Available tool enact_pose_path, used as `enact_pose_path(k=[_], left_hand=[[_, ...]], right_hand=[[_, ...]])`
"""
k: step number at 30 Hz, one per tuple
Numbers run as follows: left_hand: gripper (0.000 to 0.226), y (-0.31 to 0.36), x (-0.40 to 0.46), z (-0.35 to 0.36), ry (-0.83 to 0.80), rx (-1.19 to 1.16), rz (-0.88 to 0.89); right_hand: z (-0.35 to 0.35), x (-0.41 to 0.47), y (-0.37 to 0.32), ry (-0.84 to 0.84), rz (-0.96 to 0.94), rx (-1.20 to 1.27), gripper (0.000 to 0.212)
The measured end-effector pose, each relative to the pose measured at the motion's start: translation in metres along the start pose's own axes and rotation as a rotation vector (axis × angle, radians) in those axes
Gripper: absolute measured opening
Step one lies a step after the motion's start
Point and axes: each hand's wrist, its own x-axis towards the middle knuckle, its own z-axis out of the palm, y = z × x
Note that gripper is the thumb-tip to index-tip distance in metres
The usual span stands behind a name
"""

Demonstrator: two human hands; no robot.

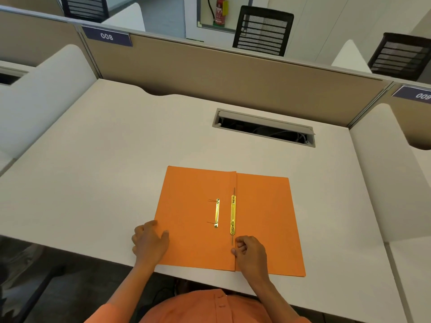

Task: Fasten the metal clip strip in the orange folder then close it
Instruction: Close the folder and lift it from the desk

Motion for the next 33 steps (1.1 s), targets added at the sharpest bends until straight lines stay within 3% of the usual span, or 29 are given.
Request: enact_pose_path(k=[9, 17, 23, 28, 33], left_hand=[[0.055, 0.007, 0.013, -0.021, -0.05, -0.251, -0.113], [0.022, 0.019, 0.003, -0.048, -0.09, -0.414, 0.014], [0.017, 0.035, -0.009, -0.07, -0.098, -0.527, 0.106], [0.014, 0.058, -0.028, -0.083, -0.147, -0.522, 0.2], [0.02, 0.083, -0.046, -0.084, -0.229, -0.525, 0.244]], right_hand=[[0.002, 0.0, 0.005, 0.016, -0.025, 0.029, 0.024], [-0.001, 0.003, 0.012, 0.014, -0.06, 0.096, 0.026], [-0.026, 0.01, 0.022, 0.123, 0.06, 0.288, 0.02], [-0.062, 0.014, 0.056, 0.298, 0.047, 0.154, 0.024], [-0.09, 0.014, 0.082, 0.289, 0.064, 0.149, 0.027]])
